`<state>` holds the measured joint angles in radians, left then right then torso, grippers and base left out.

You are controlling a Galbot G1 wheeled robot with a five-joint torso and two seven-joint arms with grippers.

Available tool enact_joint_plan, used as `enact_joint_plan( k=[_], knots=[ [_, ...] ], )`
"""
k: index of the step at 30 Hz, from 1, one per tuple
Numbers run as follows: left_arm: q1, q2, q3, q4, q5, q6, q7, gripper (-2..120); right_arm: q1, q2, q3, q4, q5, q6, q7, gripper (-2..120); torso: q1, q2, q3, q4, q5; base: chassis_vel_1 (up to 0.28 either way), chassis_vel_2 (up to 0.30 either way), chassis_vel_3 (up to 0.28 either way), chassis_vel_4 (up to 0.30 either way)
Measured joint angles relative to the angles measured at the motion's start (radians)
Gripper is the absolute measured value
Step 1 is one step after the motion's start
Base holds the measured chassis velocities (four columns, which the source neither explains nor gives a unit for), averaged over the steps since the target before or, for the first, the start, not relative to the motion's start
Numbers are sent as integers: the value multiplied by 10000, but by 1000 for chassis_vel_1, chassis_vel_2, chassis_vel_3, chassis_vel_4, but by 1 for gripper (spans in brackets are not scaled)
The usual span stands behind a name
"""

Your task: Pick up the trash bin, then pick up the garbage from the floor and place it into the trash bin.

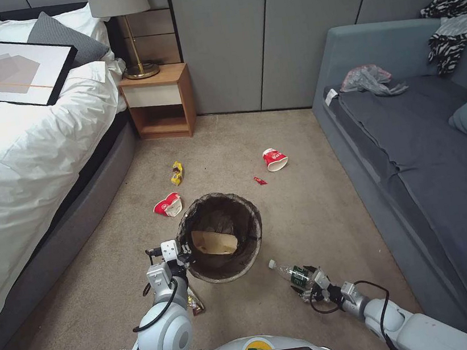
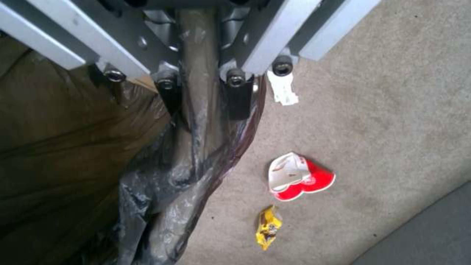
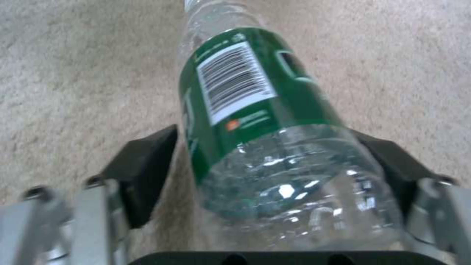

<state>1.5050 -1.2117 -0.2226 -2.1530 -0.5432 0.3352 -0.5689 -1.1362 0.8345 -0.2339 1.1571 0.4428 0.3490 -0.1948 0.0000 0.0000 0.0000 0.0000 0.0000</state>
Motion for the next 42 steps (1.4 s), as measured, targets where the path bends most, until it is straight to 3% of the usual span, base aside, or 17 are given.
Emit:
enact_joint_plan(
  k=[4, 6, 9, 20, 28, 42],
  knots=[
    [-13, 5, -2, 9, -6, -5, 0, 0, 20, 20, 4, 6, -2, 1, 11, 63, 0, 0, 0, 0, 0, 0, 0, 0, 0],
    [-32, 11, -4, 13, -22, -6, -1, 0, 23, 28, 5, 15, -12, 2, 20, 45, 0, 0, 0, 0, 2, 0, 0, 0, 0],
    [-62, 23, -4, 21, -36, -6, -3, 0, 23, 39, 15, 35, -23, 4, 34, 39, 0, 0, 0, 0, 1, 0, 0, 0, 0],
    [-161, 81, 74, 95, -104, -5, -12, 0, -222, 60, 479, 529, -240, 15, 545, 37, 0, 0, 0, 0, -1, 0, 0, 0, 0],
    [-211, 156, 134, 166, -153, 7, -16, 0, -1005, 149, 2069, 1890, -651, -289, 1928, 37, 0, 0, 0, -1, -1, 0, 0, 0, 0],
    [-137, 287, 218, 186, -162, 14, 0, 0, -1097, 472, 3530, 3988, -447, -571, 4234, 37, 0, 0, 0, -1, 1, 0, 0, 0, 0]
  ],
)
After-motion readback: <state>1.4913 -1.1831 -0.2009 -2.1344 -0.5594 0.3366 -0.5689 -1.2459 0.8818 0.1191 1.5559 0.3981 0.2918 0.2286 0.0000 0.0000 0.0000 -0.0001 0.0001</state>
